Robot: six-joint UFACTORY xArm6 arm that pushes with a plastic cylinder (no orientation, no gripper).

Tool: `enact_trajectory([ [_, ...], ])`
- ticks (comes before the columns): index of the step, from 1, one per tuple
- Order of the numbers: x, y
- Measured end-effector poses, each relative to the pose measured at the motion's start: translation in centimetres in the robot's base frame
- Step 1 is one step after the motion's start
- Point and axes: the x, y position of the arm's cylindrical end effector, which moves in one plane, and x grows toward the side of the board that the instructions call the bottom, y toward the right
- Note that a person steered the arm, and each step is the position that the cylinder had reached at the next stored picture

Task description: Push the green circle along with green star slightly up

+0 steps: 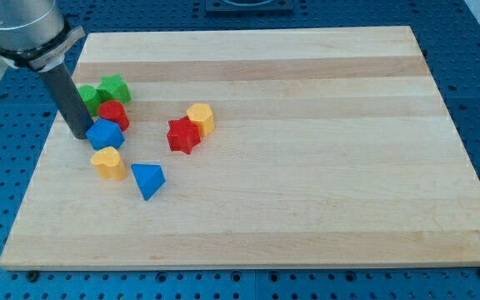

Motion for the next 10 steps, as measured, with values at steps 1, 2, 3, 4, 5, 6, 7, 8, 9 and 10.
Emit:
enact_trajectory([
  [1,2.0,-1.0],
  [2,3.9,-2.1],
  [3,3.9,-2.1],
  [4,0.3,-2.0],
  [5,-1.3,-2.4],
  [6,-1.3,-3.9],
  [7,-3.1,-3.9],
  [8,-5.1,-3.9],
  [9,-5.1,-3.9],
  [10,-3.5,-3.1],
])
